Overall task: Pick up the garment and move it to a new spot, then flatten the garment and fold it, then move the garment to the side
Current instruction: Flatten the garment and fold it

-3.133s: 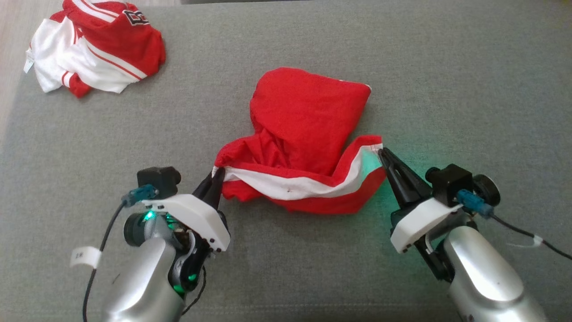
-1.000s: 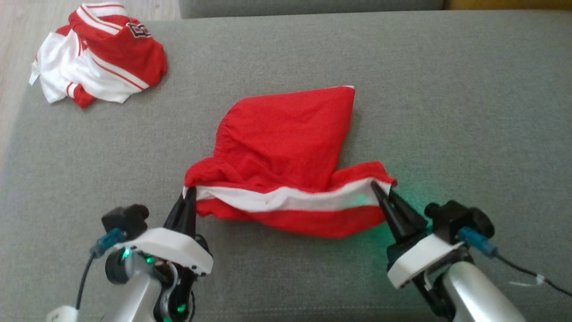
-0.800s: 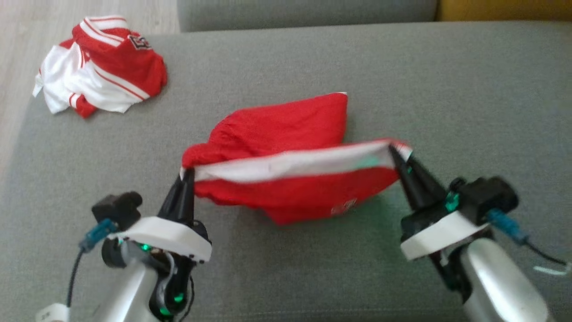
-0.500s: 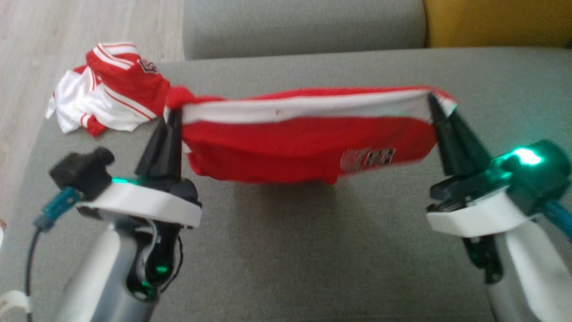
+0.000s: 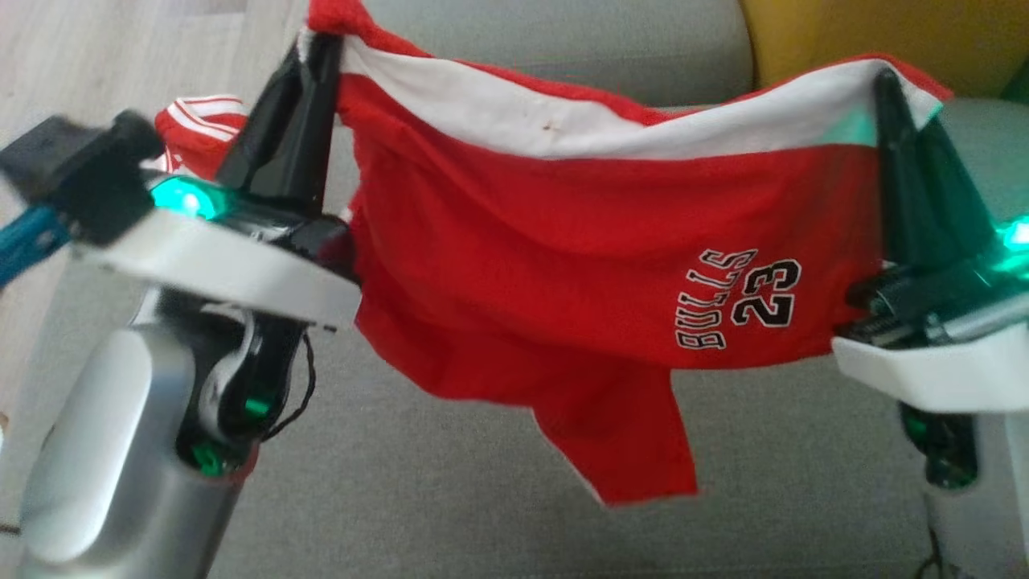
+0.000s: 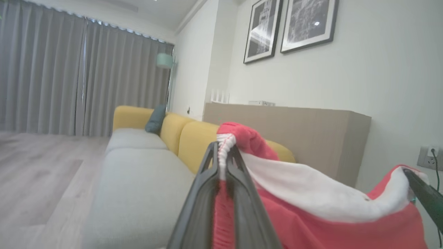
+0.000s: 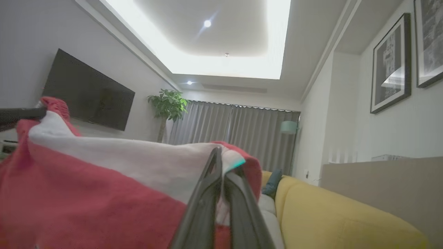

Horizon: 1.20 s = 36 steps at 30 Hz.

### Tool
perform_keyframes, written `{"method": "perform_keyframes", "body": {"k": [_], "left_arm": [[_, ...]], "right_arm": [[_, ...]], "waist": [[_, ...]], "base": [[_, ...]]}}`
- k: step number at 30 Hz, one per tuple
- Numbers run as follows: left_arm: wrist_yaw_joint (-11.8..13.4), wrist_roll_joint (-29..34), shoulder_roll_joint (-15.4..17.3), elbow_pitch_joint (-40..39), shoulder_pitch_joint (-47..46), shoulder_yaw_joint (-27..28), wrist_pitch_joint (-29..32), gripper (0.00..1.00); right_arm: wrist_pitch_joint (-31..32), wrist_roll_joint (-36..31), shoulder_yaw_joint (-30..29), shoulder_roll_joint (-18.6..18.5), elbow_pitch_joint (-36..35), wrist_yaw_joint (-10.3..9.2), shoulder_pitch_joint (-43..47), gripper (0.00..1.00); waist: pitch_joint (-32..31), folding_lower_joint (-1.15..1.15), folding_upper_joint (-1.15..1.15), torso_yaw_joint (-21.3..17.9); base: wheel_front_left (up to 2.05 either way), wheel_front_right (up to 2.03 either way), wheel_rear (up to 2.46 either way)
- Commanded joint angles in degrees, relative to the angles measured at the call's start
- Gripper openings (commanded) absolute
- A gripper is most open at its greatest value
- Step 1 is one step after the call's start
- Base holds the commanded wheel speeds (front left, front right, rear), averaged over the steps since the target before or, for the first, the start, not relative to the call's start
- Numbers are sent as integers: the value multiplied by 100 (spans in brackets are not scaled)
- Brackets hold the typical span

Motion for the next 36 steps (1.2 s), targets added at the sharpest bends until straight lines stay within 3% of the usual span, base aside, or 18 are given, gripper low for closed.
{"method": "perform_keyframes", "body": {"k": [1, 5, 9, 16, 20, 28, 36], "left_arm": [[1, -95, 104, 110, -385, 210, 127, 0], [-102, -254, 114, 954, -824, 257, 351, 0], [-206, -244, 85, 1898, -1690, 391, 336, 0], [-299, -41, -303, 3170, -3247, 569, -445, 0], [-391, -92, -461, 3630, -3273, 563, -713, 0], [-721, -293, -795, 4997, -2001, 480, -1632, 0], [-839, -35, -913, 4746, -859, 414, -2009, 0]], "right_arm": [[43, 239, 190, -29, 6, 41, -392, 0], [-62, 550, 445, -70, 779, 41, -1018, 0], [-493, 522, 550, -21, 1844, 41, -2193, 0], [-1059, -131, 165, 524, 3070, 41, -3729, 0], [-1068, -170, 267, 691, 3269, 41, -3623, 0], [-1071, 5, 569, 880, 3638, 41, -2350, 0], [-1071, -27, 553, 898, 2894, 41, -1174, 0]], "waist": [[123, 0, 0, -40], [504, 0, 0, -169], [944, 0, 0, -341], [1587, 0, 0, -459], [1816, 0, 0, -467], [2104, 0, 0, -461], [1641, 0, 0, -351]], "base": [[0, 0, 0], [0, 0, 0], [0, 0, 0], [0, 0, 0], [0, 0, 0], [0, 0, 0], [0, 0, 0]]}}
